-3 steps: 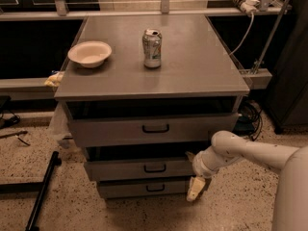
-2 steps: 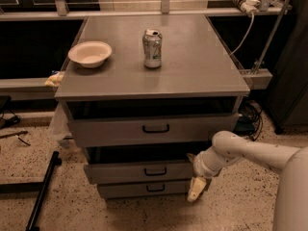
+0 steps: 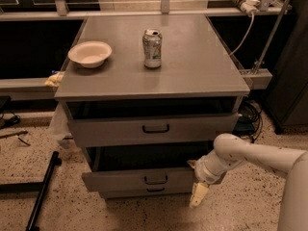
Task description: Open middle drawer
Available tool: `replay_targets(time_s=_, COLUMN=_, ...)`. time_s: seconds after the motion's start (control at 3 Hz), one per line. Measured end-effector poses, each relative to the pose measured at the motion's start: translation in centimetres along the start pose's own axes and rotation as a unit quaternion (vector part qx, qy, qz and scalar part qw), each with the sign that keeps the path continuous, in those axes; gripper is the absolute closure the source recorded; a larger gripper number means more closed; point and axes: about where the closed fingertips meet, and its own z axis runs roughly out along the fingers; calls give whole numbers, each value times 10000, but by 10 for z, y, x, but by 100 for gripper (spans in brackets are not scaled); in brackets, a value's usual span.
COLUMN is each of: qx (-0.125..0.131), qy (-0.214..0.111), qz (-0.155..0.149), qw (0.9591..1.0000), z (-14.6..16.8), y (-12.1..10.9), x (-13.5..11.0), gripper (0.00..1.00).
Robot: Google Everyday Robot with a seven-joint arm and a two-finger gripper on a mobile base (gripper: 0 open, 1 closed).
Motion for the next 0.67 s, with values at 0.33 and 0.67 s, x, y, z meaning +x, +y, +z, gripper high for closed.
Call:
replay_targets(time_s=0.33, qx=-525, qy=253, qz=103, qw=9982, z=-6, y=49, x=5, gripper=0)
replay_targets(time_s=0.67, qx=-526, qy=253, qz=103, qw=9982, z=-6, y=49, x=5, gripper=0)
